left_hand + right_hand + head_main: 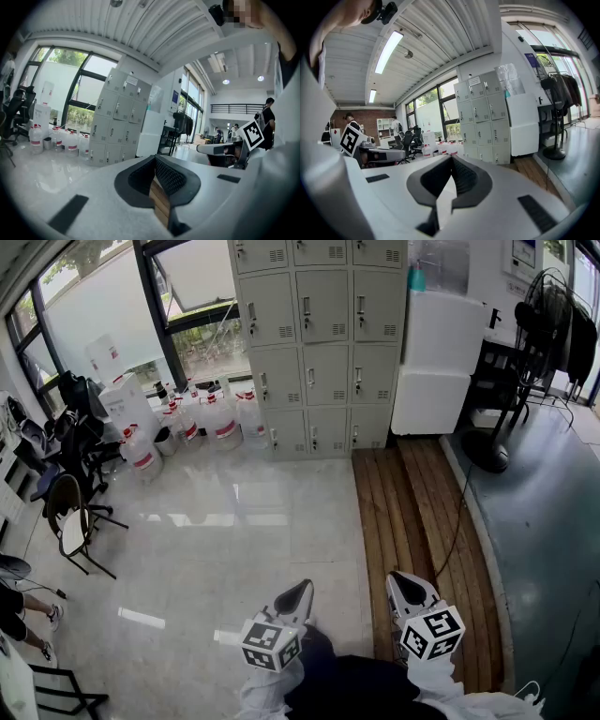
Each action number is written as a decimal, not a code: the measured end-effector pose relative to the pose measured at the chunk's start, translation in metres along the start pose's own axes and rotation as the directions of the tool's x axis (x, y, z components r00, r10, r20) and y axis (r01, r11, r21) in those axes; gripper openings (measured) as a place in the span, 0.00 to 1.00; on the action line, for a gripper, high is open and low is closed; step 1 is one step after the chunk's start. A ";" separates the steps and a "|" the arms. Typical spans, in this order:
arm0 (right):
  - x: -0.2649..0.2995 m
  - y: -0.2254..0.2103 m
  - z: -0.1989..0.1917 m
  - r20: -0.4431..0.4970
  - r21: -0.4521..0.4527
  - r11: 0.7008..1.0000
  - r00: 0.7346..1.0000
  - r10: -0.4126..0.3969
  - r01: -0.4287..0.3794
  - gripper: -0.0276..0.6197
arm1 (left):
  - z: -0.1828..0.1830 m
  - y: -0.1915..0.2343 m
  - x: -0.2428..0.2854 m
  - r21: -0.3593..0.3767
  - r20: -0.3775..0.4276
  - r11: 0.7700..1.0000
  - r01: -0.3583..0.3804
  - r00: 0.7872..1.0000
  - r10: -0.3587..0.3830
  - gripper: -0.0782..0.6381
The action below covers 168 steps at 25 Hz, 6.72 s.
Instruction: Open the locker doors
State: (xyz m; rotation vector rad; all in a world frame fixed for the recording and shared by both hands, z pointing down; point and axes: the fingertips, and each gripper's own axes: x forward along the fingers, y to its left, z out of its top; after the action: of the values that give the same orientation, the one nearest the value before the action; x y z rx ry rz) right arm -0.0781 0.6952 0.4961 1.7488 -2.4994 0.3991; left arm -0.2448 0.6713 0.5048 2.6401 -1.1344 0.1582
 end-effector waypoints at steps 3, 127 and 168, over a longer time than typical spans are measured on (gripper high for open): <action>-0.005 -0.004 -0.003 -0.005 0.010 1.000 1.000 -0.001 0.001 0.04 | -0.003 -0.005 0.000 0.001 -0.004 1.000 -0.002 1.000 0.002 0.12; 0.553 -0.254 0.139 -0.107 0.023 0.999 0.993 0.047 -0.045 0.04 | 0.147 0.367 0.411 -0.075 -0.040 0.972 -0.221 0.975 0.218 0.12; 0.871 -0.234 0.241 -0.088 0.021 0.980 0.976 0.199 -0.198 0.17 | 0.249 0.625 0.555 -0.105 -0.036 0.955 -0.277 0.961 0.274 0.12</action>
State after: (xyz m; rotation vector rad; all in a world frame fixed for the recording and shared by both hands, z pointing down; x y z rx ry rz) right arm -0.1444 -0.2361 0.4788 1.4530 -2.6201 0.4941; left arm -0.3169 -0.1976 0.5003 2.3698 -1.4572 0.1707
